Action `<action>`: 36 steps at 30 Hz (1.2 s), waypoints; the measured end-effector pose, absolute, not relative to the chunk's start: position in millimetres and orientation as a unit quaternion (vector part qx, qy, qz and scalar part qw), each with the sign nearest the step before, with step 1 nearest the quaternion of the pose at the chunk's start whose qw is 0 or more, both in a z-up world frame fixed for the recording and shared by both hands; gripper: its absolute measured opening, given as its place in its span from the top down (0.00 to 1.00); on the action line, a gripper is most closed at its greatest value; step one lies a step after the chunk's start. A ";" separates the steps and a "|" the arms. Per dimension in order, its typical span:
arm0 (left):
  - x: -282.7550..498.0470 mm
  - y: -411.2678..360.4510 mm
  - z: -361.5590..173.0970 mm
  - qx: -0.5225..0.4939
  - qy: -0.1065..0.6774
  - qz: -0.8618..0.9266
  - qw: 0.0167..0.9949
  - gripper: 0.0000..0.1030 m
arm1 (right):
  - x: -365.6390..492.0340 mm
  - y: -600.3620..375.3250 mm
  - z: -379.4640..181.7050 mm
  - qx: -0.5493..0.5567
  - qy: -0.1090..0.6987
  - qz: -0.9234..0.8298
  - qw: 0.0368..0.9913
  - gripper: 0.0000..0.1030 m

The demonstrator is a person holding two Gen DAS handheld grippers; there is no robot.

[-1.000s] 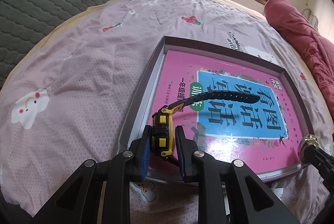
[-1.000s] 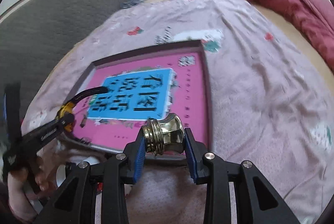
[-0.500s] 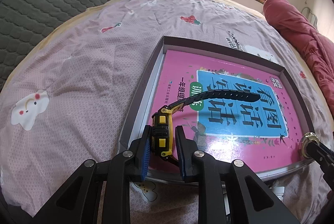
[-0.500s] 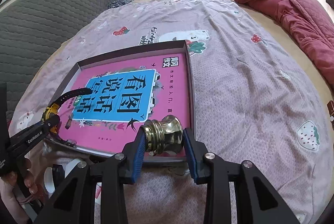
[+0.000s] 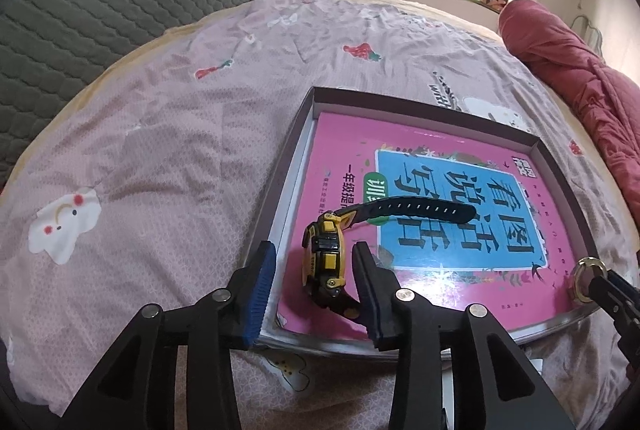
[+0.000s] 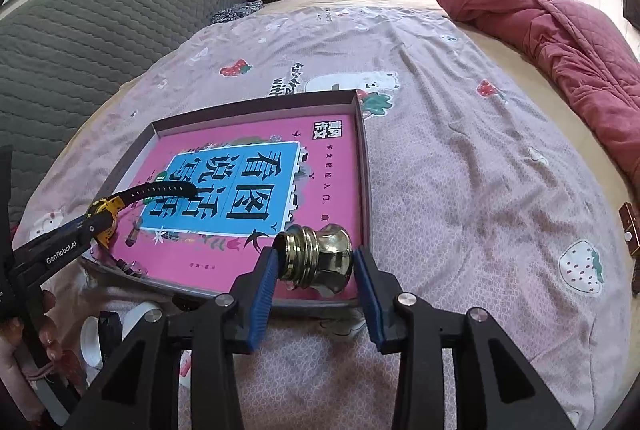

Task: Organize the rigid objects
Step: 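Release the watch on the book with the left gripper while the right releases the brass cup in the tray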

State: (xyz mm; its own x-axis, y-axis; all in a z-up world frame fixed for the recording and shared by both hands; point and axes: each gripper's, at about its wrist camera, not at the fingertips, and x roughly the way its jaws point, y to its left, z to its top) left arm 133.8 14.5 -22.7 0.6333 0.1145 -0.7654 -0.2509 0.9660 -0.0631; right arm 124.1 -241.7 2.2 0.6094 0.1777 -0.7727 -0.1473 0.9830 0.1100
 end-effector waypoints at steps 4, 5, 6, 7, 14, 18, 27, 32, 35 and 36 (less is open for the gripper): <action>131.2 14.2 -18.9 -0.077 0.413 0.100 0.902 0.59 | 120.9 -242.9 4.4 0.019 0.428 0.089 0.899 0.62; 130.1 14.1 -17.4 -0.074 0.411 0.100 0.903 0.59 | 119.7 -243.4 5.7 0.020 0.425 0.087 0.901 0.61; 128.5 14.3 -16.5 -0.073 0.410 0.100 0.904 0.59 | 118.7 -243.7 7.0 0.018 0.422 0.083 0.903 0.56; 127.5 14.1 -14.8 -0.071 0.407 0.099 0.905 0.59 | 118.3 -244.3 7.7 0.017 0.421 0.083 0.903 0.51; 122.7 13.6 -8.5 -0.066 0.402 0.093 0.908 0.58 | 117.1 -249.8 6.8 0.026 0.426 0.077 0.901 0.50; 120.6 13.2 -6.4 -0.064 0.401 0.092 0.909 0.58 | 115.3 -250.2 9.6 0.027 0.422 0.078 0.903 0.50; 117.2 15.7 -0.4 -0.070 0.398 0.081 0.911 0.49 | 111.8 -246.3 13.4 0.023 0.415 0.083 0.906 0.50; 112.6 16.3 3.9 -0.070 0.394 0.077 0.913 0.49 | 106.2 -240.8 16.2 0.016 0.408 0.086 0.909 0.50; 109.1 16.3 7.7 -0.069 0.391 0.073 0.915 0.48 | 101.5 -236.3 19.4 0.011 0.399 0.091 0.912 0.50; 107.8 16.6 8.9 -0.068 0.389 0.072 0.916 0.47 | 100.4 -235.7 20.5 0.010 0.396 0.092 0.913 0.50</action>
State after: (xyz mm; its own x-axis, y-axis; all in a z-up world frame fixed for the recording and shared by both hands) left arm 107.8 16.6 8.9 0.6868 0.0791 -0.7225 -0.1844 0.9805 -0.0680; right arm 100.4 -235.7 20.5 0.6691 0.1758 -0.7221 -0.1592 0.9830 0.0918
